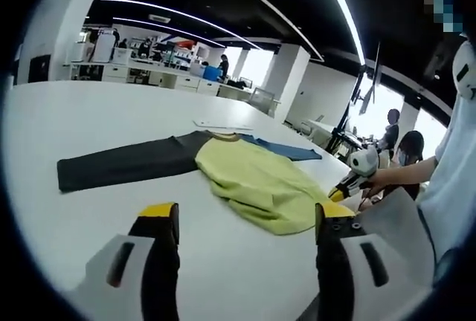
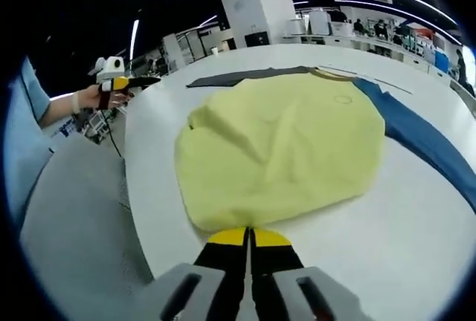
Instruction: Fold the garment on the visible template until the final outline fits inside the template.
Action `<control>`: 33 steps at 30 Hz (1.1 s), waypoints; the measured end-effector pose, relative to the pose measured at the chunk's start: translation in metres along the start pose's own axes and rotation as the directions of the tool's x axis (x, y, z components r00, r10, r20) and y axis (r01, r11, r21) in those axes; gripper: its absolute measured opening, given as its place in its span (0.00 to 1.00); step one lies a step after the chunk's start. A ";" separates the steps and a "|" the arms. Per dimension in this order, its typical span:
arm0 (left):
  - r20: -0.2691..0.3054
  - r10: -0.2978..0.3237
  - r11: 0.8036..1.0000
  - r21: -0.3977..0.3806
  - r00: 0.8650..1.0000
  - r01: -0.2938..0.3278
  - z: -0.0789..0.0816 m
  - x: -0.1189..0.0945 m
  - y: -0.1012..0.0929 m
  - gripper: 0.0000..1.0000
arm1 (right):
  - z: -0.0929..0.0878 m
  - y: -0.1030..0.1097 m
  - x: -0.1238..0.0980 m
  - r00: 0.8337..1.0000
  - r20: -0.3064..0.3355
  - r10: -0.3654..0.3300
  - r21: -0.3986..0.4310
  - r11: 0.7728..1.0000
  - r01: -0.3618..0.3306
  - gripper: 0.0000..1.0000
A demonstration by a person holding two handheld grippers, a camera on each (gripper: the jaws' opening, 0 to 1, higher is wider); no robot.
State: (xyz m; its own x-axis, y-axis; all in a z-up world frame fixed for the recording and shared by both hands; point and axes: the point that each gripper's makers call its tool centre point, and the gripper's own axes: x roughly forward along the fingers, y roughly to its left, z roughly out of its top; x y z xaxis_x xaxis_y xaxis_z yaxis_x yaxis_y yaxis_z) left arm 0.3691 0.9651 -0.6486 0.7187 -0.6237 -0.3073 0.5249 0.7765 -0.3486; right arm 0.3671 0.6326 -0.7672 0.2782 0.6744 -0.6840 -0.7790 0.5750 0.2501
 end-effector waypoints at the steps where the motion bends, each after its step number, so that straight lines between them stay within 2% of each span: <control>1: 0.001 -0.001 1.000 -0.001 1.000 0.001 0.000 0.000 0.000 0.72 | 0.000 -0.001 -0.002 1.000 0.007 -0.003 0.011 1.000 0.003 0.00; 10: 0.007 -0.021 1.000 -0.004 1.000 0.021 0.000 0.005 -0.006 0.70 | -0.013 -0.006 -0.027 0.999 0.012 -0.039 0.050 0.998 0.038 0.00; 17: 0.002 -0.043 0.999 -0.006 0.999 0.043 -0.005 0.013 -0.011 0.68 | -0.027 -0.008 -0.054 0.997 0.011 -0.081 0.090 0.993 0.080 0.00; 22: 0.000 -0.060 0.998 -0.014 0.998 0.060 -0.009 0.019 -0.015 0.67 | -0.033 -0.010 -0.065 0.994 0.024 -0.111 0.122 0.987 0.107 0.00; 25: -0.014 -0.072 0.997 -0.025 0.997 0.071 -0.015 0.025 -0.018 0.65 | -0.033 -0.012 -0.067 0.992 0.042 -0.122 0.153 0.982 0.114 0.00; 29: -0.046 -0.090 0.996 -0.030 0.995 0.088 -0.026 0.033 -0.022 0.62 | -0.038 -0.016 -0.065 0.990 0.033 -0.135 0.163 0.978 0.128 0.00; 33: -0.080 -0.075 0.995 -0.076 0.994 0.069 -0.041 0.044 -0.020 0.54 | -0.041 -0.016 -0.062 0.990 0.023 -0.136 0.174 0.976 0.130 0.00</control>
State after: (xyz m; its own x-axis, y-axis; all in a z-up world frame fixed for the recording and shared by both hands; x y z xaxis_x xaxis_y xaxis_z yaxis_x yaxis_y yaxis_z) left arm 0.3718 0.9183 -0.6918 0.6383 -0.6854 -0.3505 0.5370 0.7226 -0.4353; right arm 0.3394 0.5625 -0.7567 0.3943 0.6007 -0.6954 -0.6264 0.7294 0.2749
